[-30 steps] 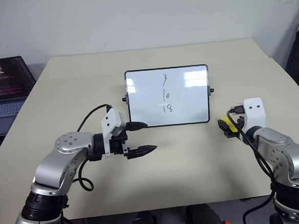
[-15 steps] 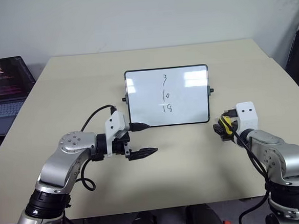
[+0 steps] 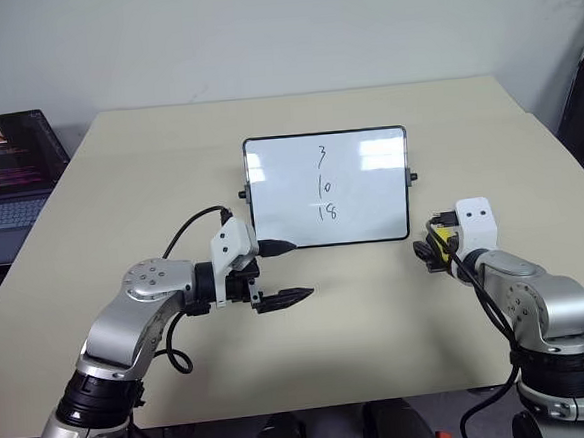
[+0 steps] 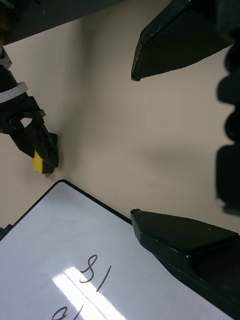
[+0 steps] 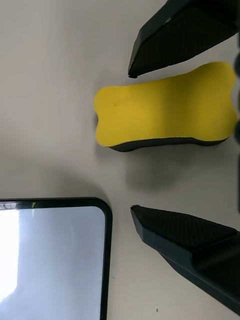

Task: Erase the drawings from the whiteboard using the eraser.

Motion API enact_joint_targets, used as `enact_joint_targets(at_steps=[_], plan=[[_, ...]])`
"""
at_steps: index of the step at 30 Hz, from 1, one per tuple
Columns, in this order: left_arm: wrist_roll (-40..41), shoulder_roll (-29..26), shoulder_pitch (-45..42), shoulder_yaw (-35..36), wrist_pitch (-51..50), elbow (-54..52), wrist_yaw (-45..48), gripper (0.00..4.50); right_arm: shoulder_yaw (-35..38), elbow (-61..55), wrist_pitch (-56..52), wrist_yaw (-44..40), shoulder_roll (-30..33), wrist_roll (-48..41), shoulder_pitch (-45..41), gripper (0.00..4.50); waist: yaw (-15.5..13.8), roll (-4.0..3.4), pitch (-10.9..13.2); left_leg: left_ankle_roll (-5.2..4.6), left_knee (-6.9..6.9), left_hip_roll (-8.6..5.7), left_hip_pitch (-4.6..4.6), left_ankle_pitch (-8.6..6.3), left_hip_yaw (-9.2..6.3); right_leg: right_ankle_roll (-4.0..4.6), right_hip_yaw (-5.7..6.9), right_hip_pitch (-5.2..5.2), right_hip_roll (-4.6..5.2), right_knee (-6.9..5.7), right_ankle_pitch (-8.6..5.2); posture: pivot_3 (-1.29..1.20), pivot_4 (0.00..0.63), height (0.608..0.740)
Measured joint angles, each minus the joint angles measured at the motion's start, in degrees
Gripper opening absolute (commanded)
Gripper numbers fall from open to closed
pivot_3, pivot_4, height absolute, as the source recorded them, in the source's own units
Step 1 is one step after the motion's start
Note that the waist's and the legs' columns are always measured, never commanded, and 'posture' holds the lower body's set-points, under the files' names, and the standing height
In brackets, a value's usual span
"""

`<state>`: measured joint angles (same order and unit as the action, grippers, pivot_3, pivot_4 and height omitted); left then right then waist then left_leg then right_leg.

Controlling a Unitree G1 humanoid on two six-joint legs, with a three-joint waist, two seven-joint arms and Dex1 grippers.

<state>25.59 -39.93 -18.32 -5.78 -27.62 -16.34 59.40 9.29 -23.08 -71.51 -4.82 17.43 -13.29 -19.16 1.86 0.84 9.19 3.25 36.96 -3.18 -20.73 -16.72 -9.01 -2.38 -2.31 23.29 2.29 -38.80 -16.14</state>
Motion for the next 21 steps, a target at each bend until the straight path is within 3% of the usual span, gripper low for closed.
enact_joint_targets(at_steps=[21], plan=[[0.06, -0.04, -0.76, 0.01, -0.60, -0.08, -0.01, 4.50, 0.71, 4.59, 3.71, 1.27, -1.05, 1.46, -0.45, 4.46, 0.01, 0.00, 0.00, 0.00, 0.00, 0.00, 0.00, 0.00, 0.01, 0.00, 0.00, 0.01, 0.00, -0.02, 0.00, 0.00, 0.150, 0.740]])
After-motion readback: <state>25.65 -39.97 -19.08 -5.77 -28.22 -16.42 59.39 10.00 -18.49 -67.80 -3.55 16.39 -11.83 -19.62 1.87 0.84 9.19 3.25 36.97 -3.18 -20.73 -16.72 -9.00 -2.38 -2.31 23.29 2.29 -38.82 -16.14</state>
